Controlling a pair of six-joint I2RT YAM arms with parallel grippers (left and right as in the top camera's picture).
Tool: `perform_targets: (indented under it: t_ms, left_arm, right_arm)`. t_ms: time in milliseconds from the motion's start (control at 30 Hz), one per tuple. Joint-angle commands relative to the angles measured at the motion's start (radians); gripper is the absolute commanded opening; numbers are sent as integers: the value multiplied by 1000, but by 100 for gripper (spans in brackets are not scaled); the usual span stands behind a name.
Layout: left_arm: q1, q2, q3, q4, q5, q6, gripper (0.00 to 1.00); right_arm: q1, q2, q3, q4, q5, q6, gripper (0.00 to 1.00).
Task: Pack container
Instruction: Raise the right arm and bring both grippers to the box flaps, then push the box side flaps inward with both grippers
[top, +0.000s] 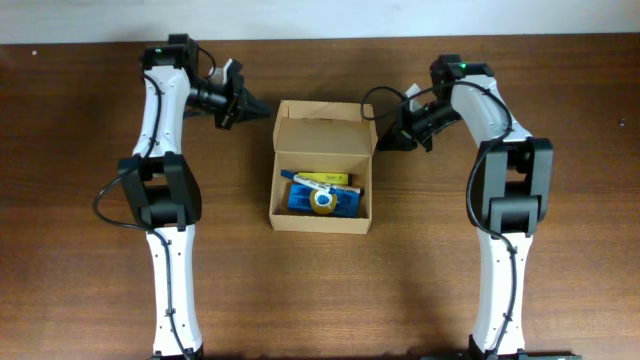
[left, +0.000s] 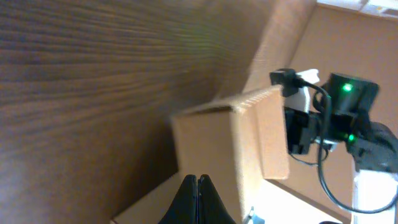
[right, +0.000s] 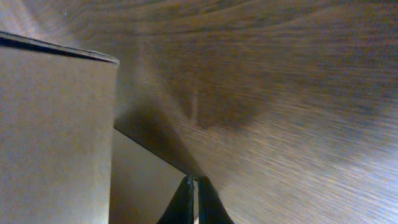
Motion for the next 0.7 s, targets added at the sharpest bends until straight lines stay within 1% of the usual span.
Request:
perform_targets:
  t_ms: [0, 267, 333, 500, 667]
  left_arm:
    - [2, 25, 0, -2, 34, 24, 1]
    - [2, 63, 0, 0, 42, 24, 2]
    - [2, 80, 0, 3, 84, 25, 1]
    - [2, 121, 0, 31, 248, 78, 1]
    - [2, 145, 0, 77, 328, 84, 1]
  right_arm:
    - [4, 11, 0, 3, -25, 5, 4]
    - [5, 11, 0, 6, -24, 5, 4]
    - [4, 11, 0, 8, -24, 5, 4]
    - [3, 11, 0, 24, -31, 2, 4]
    - [-2, 11, 0, 69, -162, -32, 4]
